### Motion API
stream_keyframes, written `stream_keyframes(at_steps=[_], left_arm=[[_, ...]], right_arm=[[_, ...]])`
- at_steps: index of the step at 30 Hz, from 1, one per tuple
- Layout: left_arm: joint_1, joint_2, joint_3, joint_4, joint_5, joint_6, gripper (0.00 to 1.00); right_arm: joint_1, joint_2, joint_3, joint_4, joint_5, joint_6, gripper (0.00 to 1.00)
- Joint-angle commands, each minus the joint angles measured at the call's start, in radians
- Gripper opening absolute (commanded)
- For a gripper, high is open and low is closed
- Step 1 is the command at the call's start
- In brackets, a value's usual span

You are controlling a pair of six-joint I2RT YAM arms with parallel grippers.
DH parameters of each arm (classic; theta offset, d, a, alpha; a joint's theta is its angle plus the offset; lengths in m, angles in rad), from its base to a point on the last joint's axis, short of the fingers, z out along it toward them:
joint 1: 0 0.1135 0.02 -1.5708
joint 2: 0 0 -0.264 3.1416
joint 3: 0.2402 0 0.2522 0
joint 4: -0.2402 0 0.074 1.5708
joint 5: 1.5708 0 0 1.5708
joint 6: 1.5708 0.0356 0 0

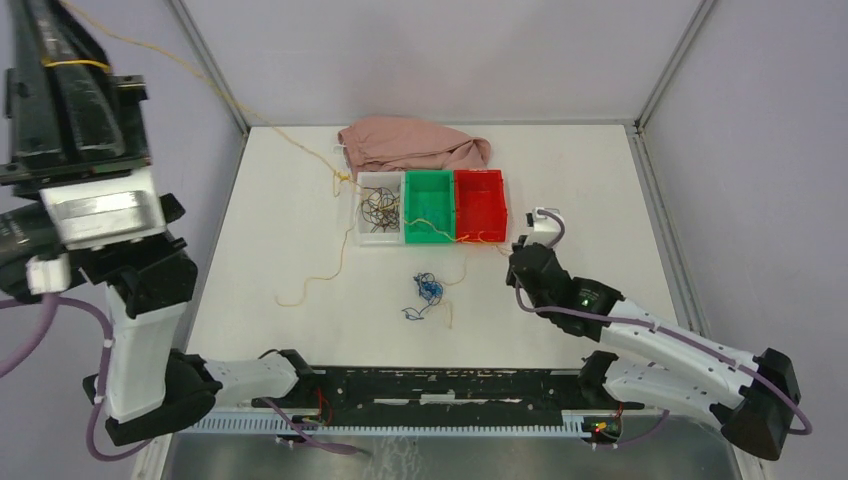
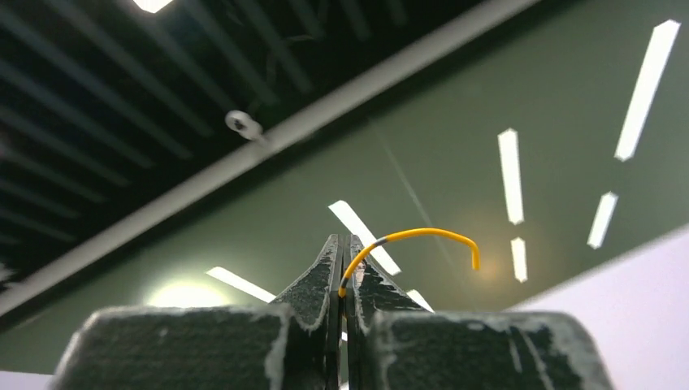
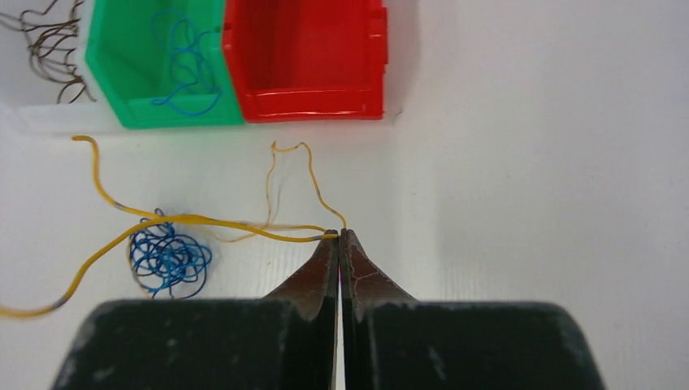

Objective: Untangle the cables
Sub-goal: Untie the cable.

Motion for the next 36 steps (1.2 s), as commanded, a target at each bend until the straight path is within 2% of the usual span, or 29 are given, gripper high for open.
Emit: stream_keyframes(at_steps=[1, 5, 11, 14, 16, 19, 21, 23, 25, 27, 34, 36], left_arm=[[0.001, 0.037, 0.200, 0.109, 0.039, 0.117, 0.03], [-0.001, 0.124, 0.401, 0.045, 0.045, 0.117, 0.03], [0.001, 0.142, 0.433, 0.075, 0.092, 0.151, 0.03], [0.001, 0.160, 0.479, 0.064, 0.049, 0.118, 0.03], [0.001, 0.114, 0.420, -0.031, 0.008, 0.066, 0.03], [0.001, -0.006, 0.163, -0.085, 0.037, -0.005, 0.03], [0.000, -0.065, 0.037, -0.169, 0.126, -0.091, 0.03], [0.000, -0.094, -0.005, -0.262, 0.200, -0.163, 0.03], [0.001, -0.101, -0.027, -0.317, 0.245, -0.208, 0.03], [0.002, -0.095, -0.043, -0.321, 0.251, -0.238, 0.03], [0.003, -0.080, -0.093, -0.301, 0.244, -0.297, 0.03], [0.002, -0.085, -0.116, -0.301, 0.254, -0.310, 0.03]], right_arm=[[-0.067, -0.014, 0.024, -0.105, 0.053, 0.117, 0.00], [-0.108, 0.022, 0.050, -0.197, 0.078, 0.175, 0.00], [-0.179, -0.001, 0.040, -0.296, 0.098, 0.271, 0.00], [-0.234, -0.022, 0.029, -0.311, 0.071, 0.289, 0.00], [-0.252, -0.036, 0.018, -0.272, 0.029, 0.269, 0.00], [-0.253, -0.053, 0.009, -0.167, -0.069, 0.199, 0.02], [-0.254, -0.060, 0.011, -0.092, -0.154, 0.139, 0.07], [-0.254, -0.064, 0.025, -0.039, -0.251, 0.082, 0.11], [-0.254, -0.071, 0.045, 0.008, -0.356, 0.018, 0.22], [-0.254, -0.072, 0.074, 0.017, -0.427, -0.013, 0.32], [-0.253, -0.061, 0.179, -0.034, -0.514, -0.083, 0.47], [-0.254, -0.056, 0.208, -0.036, -0.531, -0.106, 0.57]])
